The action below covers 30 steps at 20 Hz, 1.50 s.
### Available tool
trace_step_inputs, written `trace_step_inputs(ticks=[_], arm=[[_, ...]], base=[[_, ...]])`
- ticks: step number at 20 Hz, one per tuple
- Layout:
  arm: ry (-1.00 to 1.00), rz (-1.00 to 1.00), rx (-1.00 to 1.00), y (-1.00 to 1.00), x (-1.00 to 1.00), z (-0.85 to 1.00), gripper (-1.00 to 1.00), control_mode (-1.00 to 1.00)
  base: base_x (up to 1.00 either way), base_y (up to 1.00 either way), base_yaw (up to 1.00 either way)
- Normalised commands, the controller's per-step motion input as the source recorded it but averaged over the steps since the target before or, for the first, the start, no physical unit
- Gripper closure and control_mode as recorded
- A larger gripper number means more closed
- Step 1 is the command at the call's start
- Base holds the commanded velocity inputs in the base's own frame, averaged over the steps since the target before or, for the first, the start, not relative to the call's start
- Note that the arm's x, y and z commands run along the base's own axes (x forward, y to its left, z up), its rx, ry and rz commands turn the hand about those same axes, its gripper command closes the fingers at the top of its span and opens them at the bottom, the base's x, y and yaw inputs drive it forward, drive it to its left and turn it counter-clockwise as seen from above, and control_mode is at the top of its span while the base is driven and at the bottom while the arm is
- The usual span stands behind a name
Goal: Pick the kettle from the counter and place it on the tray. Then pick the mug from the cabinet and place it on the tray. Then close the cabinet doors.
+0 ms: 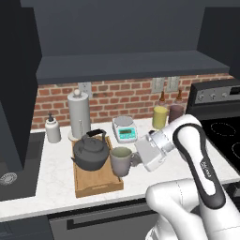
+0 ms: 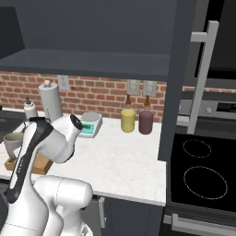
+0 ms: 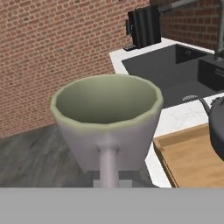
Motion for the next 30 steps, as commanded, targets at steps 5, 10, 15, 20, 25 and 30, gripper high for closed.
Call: trace_step_inputs(ticks=[5,10,15,20,25,30], arm=[[0.08,-0.04,0.00,0.14,0.55,-0.20,1.00,-1.00],[0.05,-0.01,0.00,0.34,0.26,-0.35,1.00,-1.00],[0.00,0.00,0.00,0.32,0.22,-0.39,1.00,-1.00],[-0.02,0.00,0.00,0.14,0.40,-0.20,1.00,-1.00],[-0.11,0.00,-0.07,0.17,0.09,-0.35,1.00,-1.00],[-0.07,-0.02,-0.07,0.17,0.07,-0.33,1.00,-1.00]], base=[[0.00,0.00,0.00],[0.00,0.00,0.00],[0.00,0.00,0.00],[0.00,0.00,0.00],[0.00,0.00,0.00],[0.00,0.00,0.00]])
